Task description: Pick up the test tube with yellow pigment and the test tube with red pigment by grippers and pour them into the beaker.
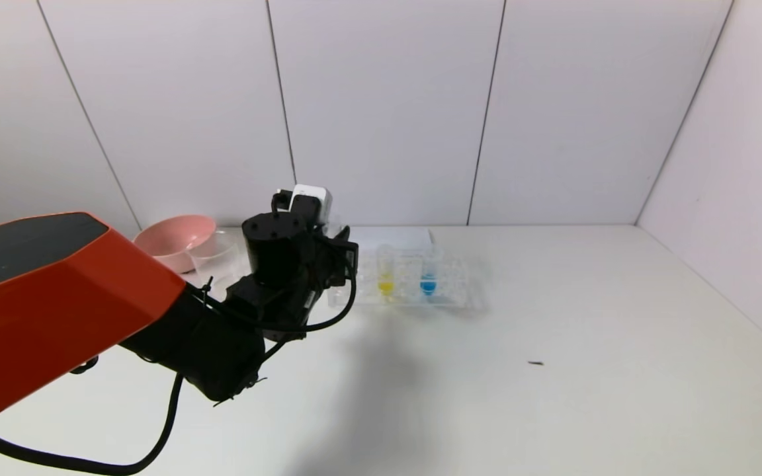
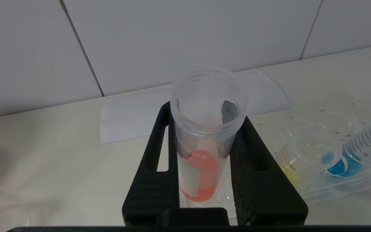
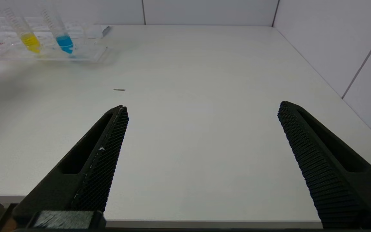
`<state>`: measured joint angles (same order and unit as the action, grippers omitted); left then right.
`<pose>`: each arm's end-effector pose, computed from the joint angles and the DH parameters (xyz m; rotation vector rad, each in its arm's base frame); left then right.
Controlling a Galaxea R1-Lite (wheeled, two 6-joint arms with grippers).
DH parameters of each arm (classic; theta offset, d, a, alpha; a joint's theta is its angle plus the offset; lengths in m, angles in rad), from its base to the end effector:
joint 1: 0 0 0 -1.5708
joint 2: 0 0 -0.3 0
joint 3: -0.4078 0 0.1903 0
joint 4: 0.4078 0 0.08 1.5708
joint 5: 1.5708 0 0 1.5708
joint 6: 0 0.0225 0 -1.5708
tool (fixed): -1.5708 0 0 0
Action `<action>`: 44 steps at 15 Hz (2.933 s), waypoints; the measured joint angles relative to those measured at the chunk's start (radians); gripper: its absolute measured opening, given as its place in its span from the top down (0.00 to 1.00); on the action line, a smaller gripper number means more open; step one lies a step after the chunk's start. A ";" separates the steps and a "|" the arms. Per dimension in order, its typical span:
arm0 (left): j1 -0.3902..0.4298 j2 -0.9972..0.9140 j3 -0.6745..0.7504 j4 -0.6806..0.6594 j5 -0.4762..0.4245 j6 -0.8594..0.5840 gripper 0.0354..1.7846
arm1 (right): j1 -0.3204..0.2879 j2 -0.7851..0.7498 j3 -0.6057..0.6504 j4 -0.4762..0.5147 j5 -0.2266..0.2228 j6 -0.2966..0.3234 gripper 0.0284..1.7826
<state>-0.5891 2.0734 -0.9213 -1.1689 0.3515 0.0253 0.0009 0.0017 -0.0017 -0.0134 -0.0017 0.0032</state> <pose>0.3249 -0.2078 0.1357 0.0175 -0.0180 -0.2374 -0.0228 -0.0001 0.0774 0.0032 -0.0134 -0.0008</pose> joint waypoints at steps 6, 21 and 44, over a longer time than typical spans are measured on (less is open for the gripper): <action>-0.005 -0.079 -0.005 0.048 -0.001 0.002 0.75 | 0.000 0.000 0.000 0.000 0.000 0.000 0.05; 0.155 -0.259 -0.050 0.262 -0.011 0.024 0.75 | 0.000 0.000 0.000 0.000 0.000 0.000 0.05; 0.637 -0.394 -0.034 0.530 -0.372 -0.012 0.75 | 0.000 0.000 0.000 0.000 0.000 0.000 0.05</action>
<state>0.0479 1.6794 -0.9557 -0.6387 -0.0206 0.0130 0.0009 0.0017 -0.0017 -0.0134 -0.0017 0.0028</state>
